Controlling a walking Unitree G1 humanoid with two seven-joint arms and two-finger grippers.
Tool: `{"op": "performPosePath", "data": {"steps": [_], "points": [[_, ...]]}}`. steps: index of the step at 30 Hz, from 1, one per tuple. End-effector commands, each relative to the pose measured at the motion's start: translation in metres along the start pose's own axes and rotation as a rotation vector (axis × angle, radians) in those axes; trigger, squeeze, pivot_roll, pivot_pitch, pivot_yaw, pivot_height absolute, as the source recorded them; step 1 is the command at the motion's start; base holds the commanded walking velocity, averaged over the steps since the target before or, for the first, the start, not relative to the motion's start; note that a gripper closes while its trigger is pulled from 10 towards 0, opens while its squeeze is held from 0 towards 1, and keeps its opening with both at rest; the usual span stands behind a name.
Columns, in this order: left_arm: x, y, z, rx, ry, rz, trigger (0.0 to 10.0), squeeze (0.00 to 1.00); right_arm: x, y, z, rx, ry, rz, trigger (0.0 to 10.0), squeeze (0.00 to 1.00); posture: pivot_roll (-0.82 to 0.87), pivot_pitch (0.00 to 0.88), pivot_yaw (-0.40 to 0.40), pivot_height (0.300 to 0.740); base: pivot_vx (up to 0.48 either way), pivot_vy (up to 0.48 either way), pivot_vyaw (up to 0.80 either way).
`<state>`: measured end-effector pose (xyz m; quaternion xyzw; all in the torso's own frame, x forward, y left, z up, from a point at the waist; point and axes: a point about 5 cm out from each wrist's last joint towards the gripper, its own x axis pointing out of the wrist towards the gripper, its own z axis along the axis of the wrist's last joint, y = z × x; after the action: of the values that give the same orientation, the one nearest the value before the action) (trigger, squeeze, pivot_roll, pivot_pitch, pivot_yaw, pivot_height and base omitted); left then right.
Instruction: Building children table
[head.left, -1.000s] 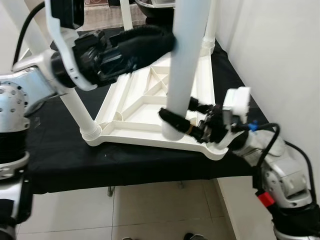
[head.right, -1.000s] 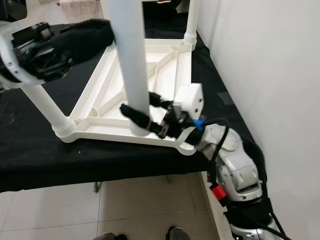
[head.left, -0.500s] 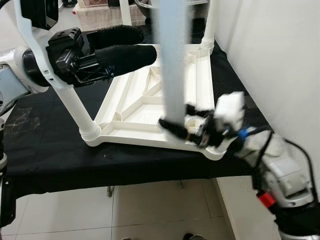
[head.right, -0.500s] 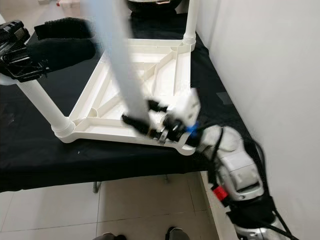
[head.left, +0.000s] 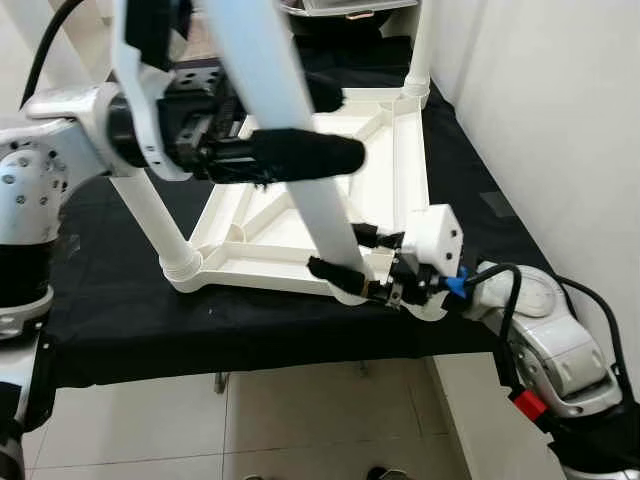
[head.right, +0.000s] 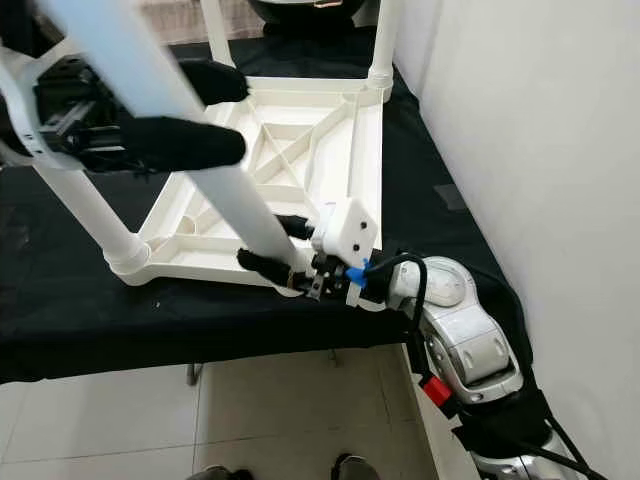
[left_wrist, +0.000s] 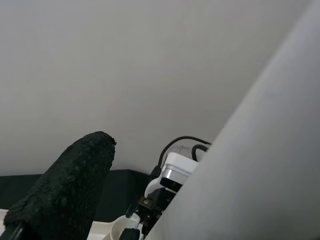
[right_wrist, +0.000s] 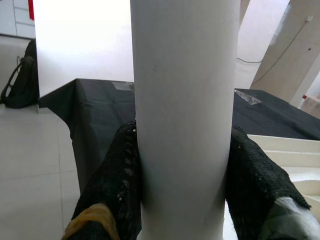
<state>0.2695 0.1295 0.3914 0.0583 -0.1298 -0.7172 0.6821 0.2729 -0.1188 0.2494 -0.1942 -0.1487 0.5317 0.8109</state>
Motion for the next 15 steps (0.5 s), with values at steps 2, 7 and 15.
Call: {"op": "performPosePath", "data": {"steps": [2,7,15], "points": [[0.003,0.000,0.002,0.053,0.030,-0.010,10.0,0.00,0.004,0.005,0.002,-0.020,-0.005,0.041,10.0,0.00,-0.03,0.165,0.048,0.740,0.000,0.000,0.00],[0.009,0.008,0.010,0.189,-0.011,0.045,0.0,0.00,0.007,-0.004,0.003,0.041,-0.032,-0.064,10.0,0.00,-0.03,0.170,0.048,0.740,0.000,0.000,0.00],[0.011,0.014,0.031,0.298,-0.122,0.119,0.0,0.00,0.010,-0.012,0.005,0.153,-0.097,-0.192,10.0,0.00,-0.03,0.172,0.040,0.740,0.000,0.000,0.00]]}}
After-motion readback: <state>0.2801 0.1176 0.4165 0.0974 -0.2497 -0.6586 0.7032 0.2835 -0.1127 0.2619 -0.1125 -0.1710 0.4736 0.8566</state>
